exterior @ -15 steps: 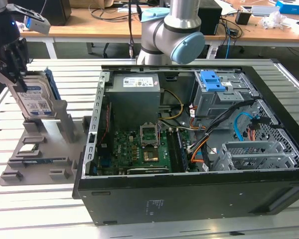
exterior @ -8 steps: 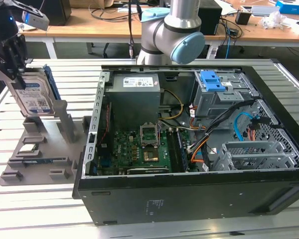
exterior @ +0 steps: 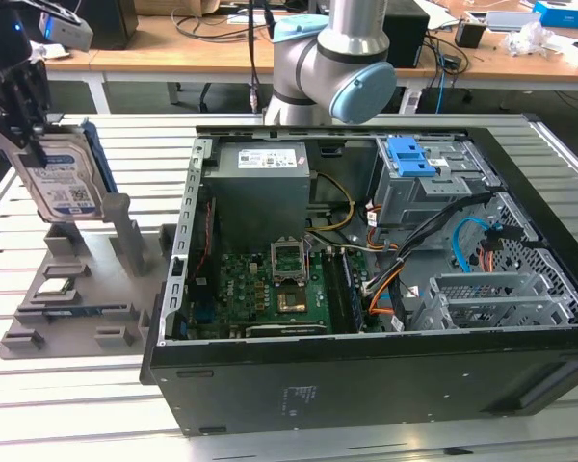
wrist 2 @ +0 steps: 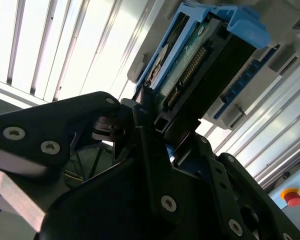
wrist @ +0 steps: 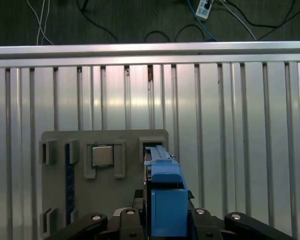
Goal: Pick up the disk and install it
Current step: 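Pick up the disk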
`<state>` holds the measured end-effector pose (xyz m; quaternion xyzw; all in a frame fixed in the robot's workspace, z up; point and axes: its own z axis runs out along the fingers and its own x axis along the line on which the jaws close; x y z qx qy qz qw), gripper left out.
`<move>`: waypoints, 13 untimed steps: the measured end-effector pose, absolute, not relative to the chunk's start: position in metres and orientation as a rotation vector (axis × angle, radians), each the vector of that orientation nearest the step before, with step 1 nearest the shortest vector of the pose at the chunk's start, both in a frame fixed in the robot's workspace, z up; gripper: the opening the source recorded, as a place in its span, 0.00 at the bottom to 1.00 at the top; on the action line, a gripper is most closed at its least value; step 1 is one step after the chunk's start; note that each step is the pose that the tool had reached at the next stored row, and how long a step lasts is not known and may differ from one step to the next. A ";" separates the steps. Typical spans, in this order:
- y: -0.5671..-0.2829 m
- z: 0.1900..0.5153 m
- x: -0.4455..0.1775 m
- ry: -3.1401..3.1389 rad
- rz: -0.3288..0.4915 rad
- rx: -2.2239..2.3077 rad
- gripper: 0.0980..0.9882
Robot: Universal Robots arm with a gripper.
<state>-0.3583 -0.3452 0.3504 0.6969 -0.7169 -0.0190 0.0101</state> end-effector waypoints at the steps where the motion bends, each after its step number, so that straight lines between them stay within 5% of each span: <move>1: -0.345 0.351 -0.358 -2.238 -0.059 2.175 0.30; 13: -0.343 0.366 -0.358 -2.238 -0.059 2.175 0.30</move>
